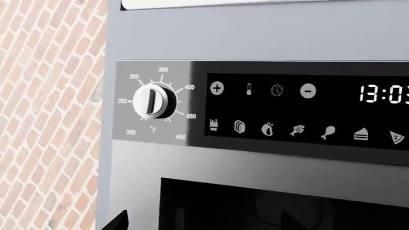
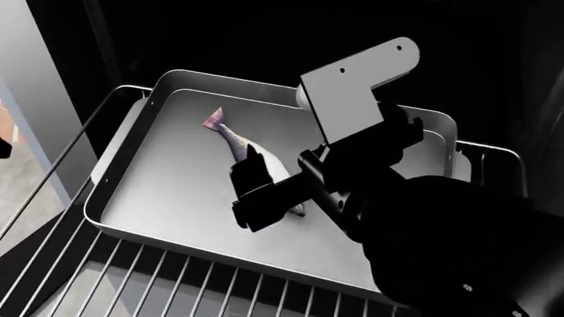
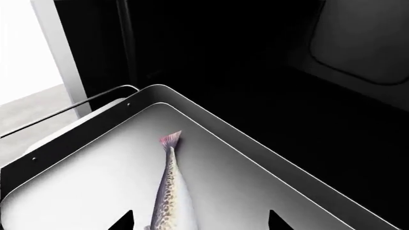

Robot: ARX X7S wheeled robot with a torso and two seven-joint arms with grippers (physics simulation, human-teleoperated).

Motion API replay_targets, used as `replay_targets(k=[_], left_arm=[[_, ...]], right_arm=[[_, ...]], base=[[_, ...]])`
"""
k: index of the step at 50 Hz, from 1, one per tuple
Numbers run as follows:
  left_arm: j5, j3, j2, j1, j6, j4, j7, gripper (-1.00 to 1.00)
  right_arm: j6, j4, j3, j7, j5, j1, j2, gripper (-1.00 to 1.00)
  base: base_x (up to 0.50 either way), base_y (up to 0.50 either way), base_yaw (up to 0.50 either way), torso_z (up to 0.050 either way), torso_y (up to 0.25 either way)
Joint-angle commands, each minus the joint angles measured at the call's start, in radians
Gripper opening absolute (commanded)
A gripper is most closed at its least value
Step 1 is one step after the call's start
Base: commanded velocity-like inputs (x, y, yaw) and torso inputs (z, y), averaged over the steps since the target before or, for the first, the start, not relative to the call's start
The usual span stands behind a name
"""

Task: Pick the fish from the oven and place it on the plate on the counter.

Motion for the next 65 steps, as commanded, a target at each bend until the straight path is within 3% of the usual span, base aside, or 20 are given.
replay_targets(k=[1,65], left_arm=[[0.018,-0.003,-0.004,0.024,0.011,0.005,0.014,1.0],[0.059,0.033,-0.01,0.059,0.052,0.003,0.037,1.0]], right_arm=[[-0.085,0.122,-0.085,-0.136,-0.115,0.025,-0.012,1.0],[-0.113,0.179,-0.141,-0.174,-0.114,-0.037,-0.032,1.0]], base=[[0.0,0.0,0.0,0.0,0.0],[0.0,0.0,0.0,0.0,0.0]])
